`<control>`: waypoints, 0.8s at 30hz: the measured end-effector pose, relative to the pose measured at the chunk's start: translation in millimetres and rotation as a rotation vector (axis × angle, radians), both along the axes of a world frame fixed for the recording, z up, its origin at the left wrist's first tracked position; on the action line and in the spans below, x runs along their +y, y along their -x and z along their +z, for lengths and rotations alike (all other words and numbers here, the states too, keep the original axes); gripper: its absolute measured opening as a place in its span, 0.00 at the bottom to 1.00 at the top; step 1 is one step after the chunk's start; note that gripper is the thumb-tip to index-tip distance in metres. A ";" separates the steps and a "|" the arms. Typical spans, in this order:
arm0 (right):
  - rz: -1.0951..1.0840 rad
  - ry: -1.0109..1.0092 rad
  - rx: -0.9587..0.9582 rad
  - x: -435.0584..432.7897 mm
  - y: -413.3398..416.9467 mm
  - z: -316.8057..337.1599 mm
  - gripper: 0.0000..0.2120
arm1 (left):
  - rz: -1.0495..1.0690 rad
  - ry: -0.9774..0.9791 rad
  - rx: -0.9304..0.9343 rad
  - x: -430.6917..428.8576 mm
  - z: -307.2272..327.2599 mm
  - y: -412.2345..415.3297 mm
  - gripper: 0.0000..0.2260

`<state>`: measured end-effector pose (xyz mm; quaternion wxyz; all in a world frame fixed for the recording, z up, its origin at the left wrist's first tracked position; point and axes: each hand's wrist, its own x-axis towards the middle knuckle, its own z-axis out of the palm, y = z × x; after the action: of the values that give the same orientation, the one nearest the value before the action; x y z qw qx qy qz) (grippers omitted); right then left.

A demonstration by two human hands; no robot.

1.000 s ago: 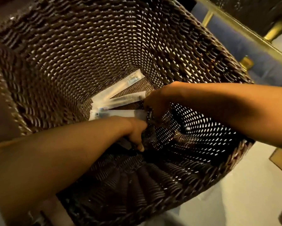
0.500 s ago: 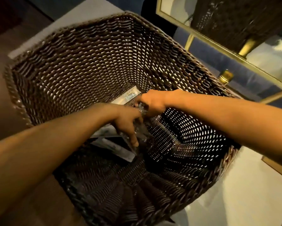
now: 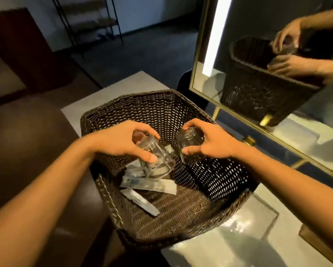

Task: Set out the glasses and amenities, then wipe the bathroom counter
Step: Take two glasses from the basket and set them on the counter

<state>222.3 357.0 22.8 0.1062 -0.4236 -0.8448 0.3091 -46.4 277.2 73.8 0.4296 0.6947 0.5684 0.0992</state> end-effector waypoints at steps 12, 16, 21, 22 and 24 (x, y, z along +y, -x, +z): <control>-0.271 -0.164 0.464 -118.8 -104.3 69.0 0.28 | 0.163 -0.399 -0.503 -117.3 46.4 -92.6 0.29; -0.324 -0.190 0.517 -171.4 -147.4 82.3 0.29 | 0.231 -0.474 -0.642 -151.6 53.5 -134.2 0.30; -0.396 -0.197 0.556 -226.3 -196.7 86.1 0.28 | 0.311 -0.471 -0.797 -181.7 55.1 -180.3 0.28; -0.411 -0.194 0.565 -235.8 -205.8 85.9 0.29 | 0.314 -0.480 -0.801 -185.9 55.0 -189.4 0.27; -0.444 -0.195 0.596 -253.5 -223.4 85.1 0.29 | 0.297 -0.480 -0.821 -191.6 54.5 -207.3 0.23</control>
<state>445.7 103.5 107.9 0.4513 -0.4757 -0.6900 0.3063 160.8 85.5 128.3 0.4272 0.5893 0.4062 0.5525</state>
